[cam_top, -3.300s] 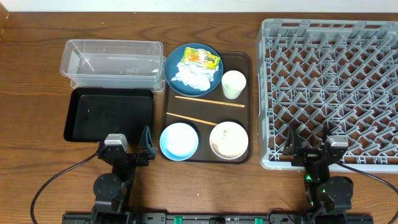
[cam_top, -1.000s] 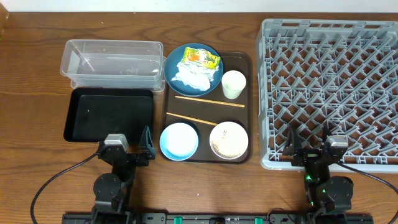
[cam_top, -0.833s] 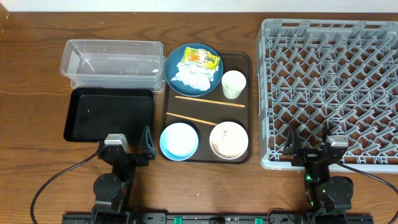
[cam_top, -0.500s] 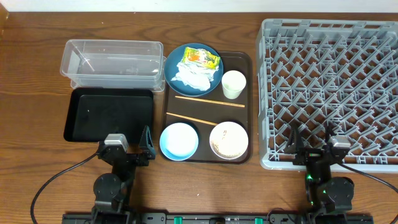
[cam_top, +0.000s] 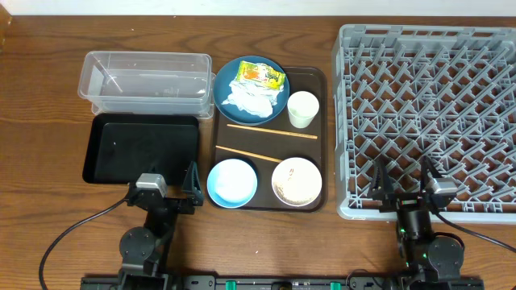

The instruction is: Sort waste into correct bins and load items into the dishwasher rack

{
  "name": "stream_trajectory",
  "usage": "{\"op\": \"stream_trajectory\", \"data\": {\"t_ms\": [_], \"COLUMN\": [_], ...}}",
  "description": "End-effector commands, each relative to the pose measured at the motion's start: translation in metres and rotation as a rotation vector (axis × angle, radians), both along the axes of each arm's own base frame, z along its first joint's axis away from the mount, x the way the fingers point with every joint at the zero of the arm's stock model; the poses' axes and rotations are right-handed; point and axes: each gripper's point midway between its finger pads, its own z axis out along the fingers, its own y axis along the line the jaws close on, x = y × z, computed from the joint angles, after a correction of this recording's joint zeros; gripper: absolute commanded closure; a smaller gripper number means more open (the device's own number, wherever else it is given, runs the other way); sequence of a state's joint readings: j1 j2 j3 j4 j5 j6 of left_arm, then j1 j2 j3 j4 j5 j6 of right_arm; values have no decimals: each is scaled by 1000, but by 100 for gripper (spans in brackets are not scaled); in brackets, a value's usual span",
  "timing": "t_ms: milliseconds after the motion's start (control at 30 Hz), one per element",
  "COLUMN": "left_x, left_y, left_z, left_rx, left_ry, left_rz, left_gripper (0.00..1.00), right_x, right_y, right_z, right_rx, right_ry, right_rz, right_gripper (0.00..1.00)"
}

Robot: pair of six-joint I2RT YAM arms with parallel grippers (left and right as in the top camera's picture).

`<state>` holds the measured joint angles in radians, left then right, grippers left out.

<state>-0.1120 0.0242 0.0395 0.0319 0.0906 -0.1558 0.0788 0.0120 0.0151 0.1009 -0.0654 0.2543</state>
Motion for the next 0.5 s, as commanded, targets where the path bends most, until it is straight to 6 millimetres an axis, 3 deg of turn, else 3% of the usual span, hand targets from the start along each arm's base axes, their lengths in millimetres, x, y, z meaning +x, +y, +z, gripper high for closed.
{"op": "stream_trajectory", "data": {"t_ms": [0,200,467], "left_x": [-5,11,80], "left_y": [-10,-27,-47], "left_z": [45,87,116], "left_rx": [19,76,142], "left_ry": [-66,33,313], "left_rz": [-65,-160,-247], "left_gripper": [11,11,11], "right_x": [-13,-22,-2], "right_y": [18,20,28], "right_z": [41,88,118], "right_rx": [-39,-105,-159], "right_ry": [-103,-161,-2], "right_rz": [96,99,140], "right_gripper": [1,1,1]}}
